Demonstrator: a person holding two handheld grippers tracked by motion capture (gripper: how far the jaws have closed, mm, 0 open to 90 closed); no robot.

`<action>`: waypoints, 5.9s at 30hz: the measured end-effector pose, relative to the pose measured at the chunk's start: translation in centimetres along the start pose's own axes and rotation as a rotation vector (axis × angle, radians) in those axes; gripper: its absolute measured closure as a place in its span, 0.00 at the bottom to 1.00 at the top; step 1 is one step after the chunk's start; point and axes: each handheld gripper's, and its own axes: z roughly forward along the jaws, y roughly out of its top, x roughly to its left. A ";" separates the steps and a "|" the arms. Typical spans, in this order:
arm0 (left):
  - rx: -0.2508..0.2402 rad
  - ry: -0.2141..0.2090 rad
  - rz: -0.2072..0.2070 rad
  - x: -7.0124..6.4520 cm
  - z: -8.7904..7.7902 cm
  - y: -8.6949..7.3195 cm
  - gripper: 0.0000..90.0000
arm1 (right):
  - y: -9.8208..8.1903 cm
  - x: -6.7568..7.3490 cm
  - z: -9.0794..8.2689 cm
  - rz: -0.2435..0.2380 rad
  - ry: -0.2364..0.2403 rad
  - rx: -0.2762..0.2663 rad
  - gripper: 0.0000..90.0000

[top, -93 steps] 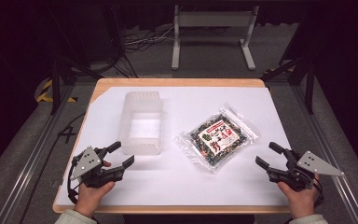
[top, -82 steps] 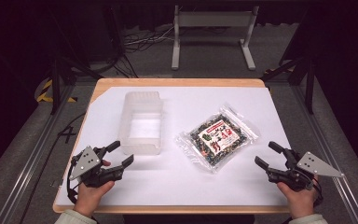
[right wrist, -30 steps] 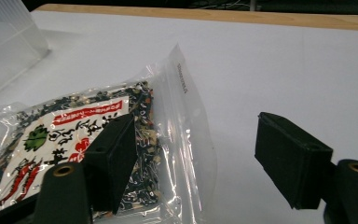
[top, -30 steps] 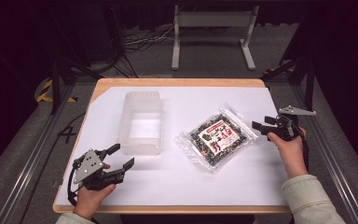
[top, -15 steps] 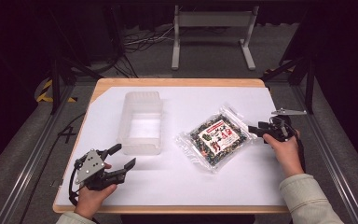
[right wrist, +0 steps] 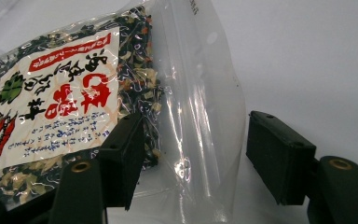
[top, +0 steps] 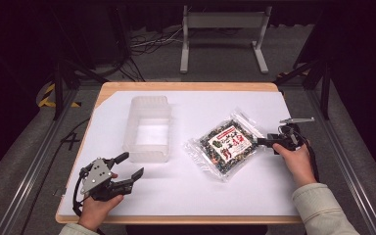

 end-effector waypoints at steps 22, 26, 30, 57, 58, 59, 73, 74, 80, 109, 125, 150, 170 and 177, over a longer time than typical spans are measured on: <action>0.017 -0.006 0.031 -0.4 0.3 0.0 0.32 | 0.1 0.0 -0.1 0.060 0.039 0.052 0.71; 0.019 -0.008 0.028 -0.4 0.3 0.0 0.32 | 0.2 0.0 -0.3 0.062 0.037 0.041 0.83; 0.020 -0.008 0.031 -0.5 0.4 0.0 0.32 | 0.2 -0.2 -0.4 0.066 0.043 0.032 0.88; 0.027 0.004 -0.030 0.0 0.7 1.3 0.29 | 1.8 1.6 -3.6 -0.083 0.065 -0.085 1.00; 0.027 0.004 -0.030 0.0 0.7 1.3 0.29 | 1.8 1.6 -3.6 -0.083 0.065 -0.085 1.00; 0.031 -0.005 -0.025 0.0 0.8 1.5 0.29 | 2.0 1.9 -4.0 -0.083 0.070 -0.096 1.00; 0.063 -0.014 -0.049 0.1 2.4 3.1 0.26 | 5.6 6.3 -9.9 -0.220 0.153 -0.251 1.00; 0.063 -0.016 -0.056 0.3 2.5 3.3 0.26 | 5.8 6.7 -10.2 -0.234 0.158 -0.253 1.00; 0.029 0.013 -0.085 1.0 2.9 4.5 0.26 | 7.2 8.6 -12.3 -0.307 0.170 -0.284 1.00; -0.017 -0.066 -0.125 0.1 4.8 8.4 0.29 | 10.2 13.9 -18.8 -0.547 0.172 -0.280 1.00; -0.038 -0.166 -0.069 -1.8 6.1 10.4 0.27 | 10.6 18.8 -19.2 -0.662 0.270 -0.270 1.00; -0.090 -0.345 -0.019 -2.7 6.4 12.0 0.26 | 10.3 24.3 -17.2 -0.796 0.396 -0.220 1.00; -0.178 -0.397 -0.034 -3.2 6.8 11.2 0.42 | 10.4 25.4 -15.6 -0.793 0.429 -0.237 1.00; -0.194 -0.413 -0.017 -3.4 6.6 11.2 0.60 | 10.5 25.1 -15.2 -0.772 0.425 -0.249 1.00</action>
